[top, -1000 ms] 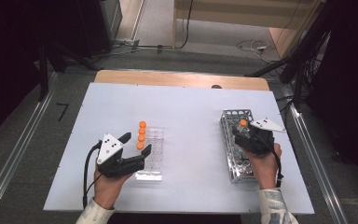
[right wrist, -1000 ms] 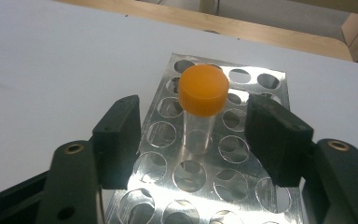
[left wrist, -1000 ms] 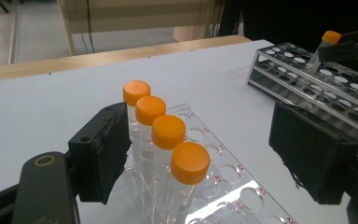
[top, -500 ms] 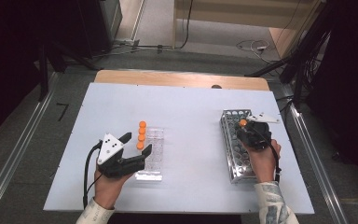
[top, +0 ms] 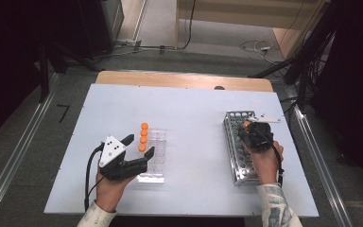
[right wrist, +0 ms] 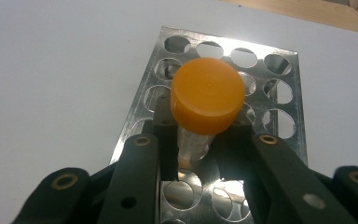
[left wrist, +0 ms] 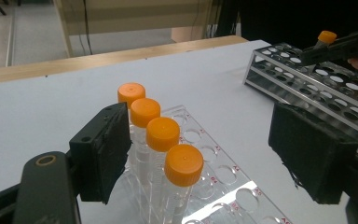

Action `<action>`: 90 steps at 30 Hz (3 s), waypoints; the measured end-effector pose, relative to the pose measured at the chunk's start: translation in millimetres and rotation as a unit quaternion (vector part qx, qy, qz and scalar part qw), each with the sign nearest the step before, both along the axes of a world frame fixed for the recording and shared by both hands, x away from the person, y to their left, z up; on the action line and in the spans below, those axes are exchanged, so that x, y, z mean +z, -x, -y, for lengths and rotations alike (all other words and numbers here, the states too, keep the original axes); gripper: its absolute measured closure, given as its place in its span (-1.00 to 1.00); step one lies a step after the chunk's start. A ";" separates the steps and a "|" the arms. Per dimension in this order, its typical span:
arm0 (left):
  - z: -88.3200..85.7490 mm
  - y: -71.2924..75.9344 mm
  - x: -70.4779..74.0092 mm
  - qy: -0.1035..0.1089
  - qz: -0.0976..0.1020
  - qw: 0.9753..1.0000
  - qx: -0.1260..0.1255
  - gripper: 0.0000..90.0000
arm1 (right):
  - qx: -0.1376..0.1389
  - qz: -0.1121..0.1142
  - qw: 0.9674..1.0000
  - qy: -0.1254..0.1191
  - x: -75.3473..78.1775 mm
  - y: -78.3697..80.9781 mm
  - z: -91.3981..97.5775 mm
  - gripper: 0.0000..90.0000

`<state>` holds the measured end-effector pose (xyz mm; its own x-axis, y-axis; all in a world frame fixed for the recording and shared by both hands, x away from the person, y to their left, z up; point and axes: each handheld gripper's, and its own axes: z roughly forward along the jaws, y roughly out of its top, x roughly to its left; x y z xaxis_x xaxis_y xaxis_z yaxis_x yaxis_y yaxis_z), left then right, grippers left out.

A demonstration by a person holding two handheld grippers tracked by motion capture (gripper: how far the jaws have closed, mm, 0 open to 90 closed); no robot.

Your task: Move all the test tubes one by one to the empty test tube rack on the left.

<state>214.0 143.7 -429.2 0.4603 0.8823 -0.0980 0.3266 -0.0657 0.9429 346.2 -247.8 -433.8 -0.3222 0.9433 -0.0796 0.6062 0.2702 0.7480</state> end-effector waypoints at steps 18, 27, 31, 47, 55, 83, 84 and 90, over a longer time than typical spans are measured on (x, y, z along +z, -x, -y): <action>1.0 0.5 1.2 -0.002 0.000 1.000 -0.003 -0.53 | 0.005 0.073 0.997 -0.017 27.7 20.4 3.9 0.59; 2.8 1.8 2.2 -0.002 0.001 1.000 -0.006 -0.53 | 0.037 0.108 0.993 -0.032 51.6 49.4 -1.6 0.59; 3.8 2.5 3.1 -0.002 0.003 1.000 -0.007 -0.53 | 0.060 0.118 0.990 -0.038 53.8 62.3 -7.4 0.59; 11.2 7.7 7.8 -0.004 0.010 1.000 -0.021 -0.53 | 0.160 0.092 0.981 -0.057 35.9 86.5 -54.0 0.59; 24.6 12.0 10.0 -0.008 0.013 0.999 -0.045 -0.51 | 0.208 0.078 0.974 -0.043 19.8 93.1 -87.9 0.59; 86.8 -0.1 10.8 -0.002 0.006 0.990 -0.144 0.06 | 0.279 0.051 0.958 -0.039 -2.8 105.6 -132.6 0.59; 87.2 -0.5 10.1 -0.007 0.006 0.990 -0.144 0.10 | 0.278 0.049 0.958 -0.040 -2.8 106.3 -133.4 0.59; 87.5 -2.4 7.7 -0.010 0.004 0.989 -0.147 0.24 | 0.282 0.048 0.957 -0.039 -3.6 107.8 -135.7 0.59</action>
